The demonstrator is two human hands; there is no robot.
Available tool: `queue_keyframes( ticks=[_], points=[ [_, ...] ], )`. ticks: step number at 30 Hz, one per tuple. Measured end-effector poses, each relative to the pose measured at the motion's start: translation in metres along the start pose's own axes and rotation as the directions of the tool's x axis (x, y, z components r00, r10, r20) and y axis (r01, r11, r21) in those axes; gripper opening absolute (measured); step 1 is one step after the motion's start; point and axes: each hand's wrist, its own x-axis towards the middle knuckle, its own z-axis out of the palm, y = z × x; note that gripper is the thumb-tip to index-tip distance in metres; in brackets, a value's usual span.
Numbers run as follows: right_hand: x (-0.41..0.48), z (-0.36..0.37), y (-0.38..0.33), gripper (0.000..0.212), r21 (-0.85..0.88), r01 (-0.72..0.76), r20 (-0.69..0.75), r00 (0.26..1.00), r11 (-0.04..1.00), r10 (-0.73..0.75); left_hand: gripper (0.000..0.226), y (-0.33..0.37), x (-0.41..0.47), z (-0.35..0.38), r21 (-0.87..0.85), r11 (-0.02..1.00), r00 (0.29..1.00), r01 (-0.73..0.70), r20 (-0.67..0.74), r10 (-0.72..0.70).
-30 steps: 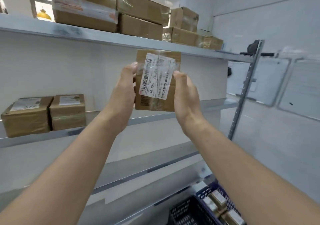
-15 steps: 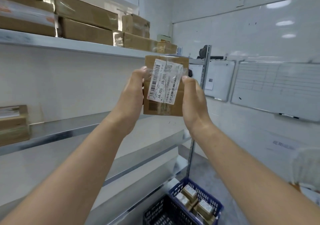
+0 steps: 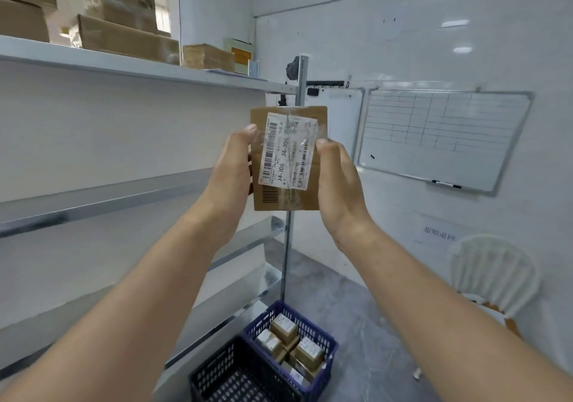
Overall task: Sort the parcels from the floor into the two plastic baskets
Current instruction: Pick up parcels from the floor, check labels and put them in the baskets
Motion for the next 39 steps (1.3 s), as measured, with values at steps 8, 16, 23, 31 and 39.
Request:
queue_keyframes(
  ticks=[8,16,23,31,39],
  points=[
    [0.048,-0.072,0.062,0.063,-0.021,-0.067,-0.013,0.998,0.998,0.066,0.045,-0.056,0.042,0.082,-0.002,0.998,0.998,0.060,0.022,-0.060],
    [0.133,-0.084,0.138,0.057,-0.033,-0.122,-0.067,0.991,0.992,0.120,0.049,-0.136,0.133,0.112,0.007,0.995,0.994,0.102,0.026,-0.102],
    [0.236,-0.080,0.216,0.032,-0.055,-0.194,-0.103,0.977,0.979,0.187,0.049,-0.215,0.247,0.127,-0.004,0.988,0.988,0.153,0.023,-0.152],
    [0.343,-0.104,0.292,0.033,-0.068,-0.235,-0.086,0.970,0.970,0.229,0.053,-0.284,0.347,0.167,0.015,0.982,0.982,0.186,-0.008,-0.186],
    [0.439,-0.159,0.386,0.037,-0.042,-0.262,0.082,0.961,0.964,0.265,0.042,-0.363,0.401,0.249,0.051,0.980,0.963,0.193,-0.200,-0.179]
  ],
)
